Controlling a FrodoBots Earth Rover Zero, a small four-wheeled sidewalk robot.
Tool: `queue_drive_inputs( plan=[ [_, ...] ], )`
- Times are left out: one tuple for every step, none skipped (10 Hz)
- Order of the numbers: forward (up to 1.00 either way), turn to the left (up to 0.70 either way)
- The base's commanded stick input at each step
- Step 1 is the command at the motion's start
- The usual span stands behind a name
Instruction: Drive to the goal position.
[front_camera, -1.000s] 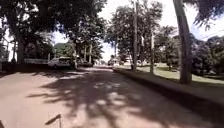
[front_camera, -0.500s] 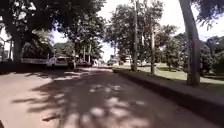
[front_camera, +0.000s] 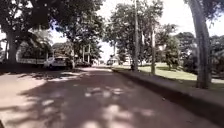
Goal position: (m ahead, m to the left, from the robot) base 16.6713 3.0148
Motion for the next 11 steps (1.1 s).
queue_drive_inputs(
  plan=[
    [0.7, 0.0],
    [0.7, 0.0],
    [0.7, 0.0],
    [0.7, 0.0],
    [0.7, 0.0],
    [0.7, 0.0],
    [0.7, 0.15],
    [0.7, 0.35],
    [0.7, 0.04],
    [0.7, 0.0],
    [0.7, 0.0]
  ],
)
